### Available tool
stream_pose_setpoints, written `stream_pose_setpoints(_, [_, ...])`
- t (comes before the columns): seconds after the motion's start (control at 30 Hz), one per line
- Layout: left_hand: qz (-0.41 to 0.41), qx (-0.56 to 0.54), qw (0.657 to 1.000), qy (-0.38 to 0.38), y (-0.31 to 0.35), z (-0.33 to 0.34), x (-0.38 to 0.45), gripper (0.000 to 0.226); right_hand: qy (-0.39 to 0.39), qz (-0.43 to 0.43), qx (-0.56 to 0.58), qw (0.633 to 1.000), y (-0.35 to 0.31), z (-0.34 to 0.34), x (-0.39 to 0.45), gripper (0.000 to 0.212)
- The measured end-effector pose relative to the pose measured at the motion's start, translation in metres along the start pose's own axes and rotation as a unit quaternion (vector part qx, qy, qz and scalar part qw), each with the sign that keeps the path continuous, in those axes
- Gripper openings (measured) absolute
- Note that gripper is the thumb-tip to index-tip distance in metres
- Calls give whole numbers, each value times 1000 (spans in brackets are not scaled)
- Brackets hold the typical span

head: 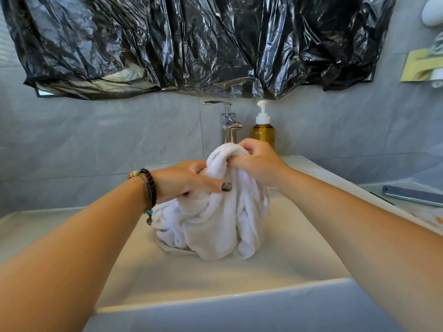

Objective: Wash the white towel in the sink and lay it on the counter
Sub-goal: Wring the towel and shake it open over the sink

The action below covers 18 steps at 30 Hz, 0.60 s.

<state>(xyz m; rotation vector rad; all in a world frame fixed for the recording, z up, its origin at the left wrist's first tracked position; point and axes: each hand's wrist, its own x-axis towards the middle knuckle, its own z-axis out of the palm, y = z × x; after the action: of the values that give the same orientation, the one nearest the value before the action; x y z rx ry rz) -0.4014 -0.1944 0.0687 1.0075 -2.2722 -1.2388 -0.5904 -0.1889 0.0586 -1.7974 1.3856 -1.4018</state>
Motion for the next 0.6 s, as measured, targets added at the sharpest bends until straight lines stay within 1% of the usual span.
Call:
stream_pose_setpoints(0.03, [-2, 83, 996, 36, -1, 4, 5, 34, -13, 13, -18, 1000, 4, 1, 2, 23])
stream_pose_setpoints(0.07, [-4, 149, 985, 84, -1, 6, 8, 26, -27, 29, -37, 999, 8, 0, 3, 35])
stream_pose_setpoints(0.1, [-2, 182, 974, 131, -3, 7, 13, 27, -43, 49, -58, 996, 12, -2, 4, 43])
stream_pose_setpoints(0.13, [8, 172, 970, 173, -6, 6, 16, 25, -65, 73, -82, 992, 12, -6, 2, 48])
stream_pose_setpoints(0.17, [24, 136, 969, 206, -8, 2, 18, 22, -101, 104, -108, 983, 12, -11, 1, 56])
stream_pose_setpoints(0.23, [50, 68, 961, 264, -11, -8, 14, 18, -196, 183, -146, 952, 12, -19, -4, 72])
stream_pose_setpoints(0.27, [49, 43, 954, 292, -14, -15, 11, 16, -242, 214, -153, 934, 12, -20, -6, 73])
stream_pose_setpoints(0.3, [43, 23, 948, 315, -17, -20, 8, 14, -278, 227, -154, 921, 11, -18, -9, 67])
stream_pose_setpoints(0.33, [36, 1, 941, 337, -18, -24, 6, 14, -290, 221, -163, 917, 10, -15, -9, 58])
stream_pose_setpoints(0.4, [33, -52, 926, 374, -19, -28, 2, 17, -272, 182, -152, 933, 11, -10, -9, 42])
stream_pose_setpoints(0.47, [27, -81, 919, 385, -20, -31, 2, 18, -228, 151, -86, 958, 12, -8, -8, 27])
stream_pose_setpoints(0.5, [22, -70, 921, 382, -21, -32, 2, 14, -198, 137, -61, 969, 15, -7, -6, 21])
stream_pose_setpoints(0.57, [1, 8, 932, 362, -22, -31, 4, 7, -128, 105, -50, 985, 18, -8, -3, 13])
stream_pose_setpoints(0.6, [-14, 69, 936, 344, -21, -30, 4, 18, -98, 89, -50, 990, 17, -9, -3, 10])
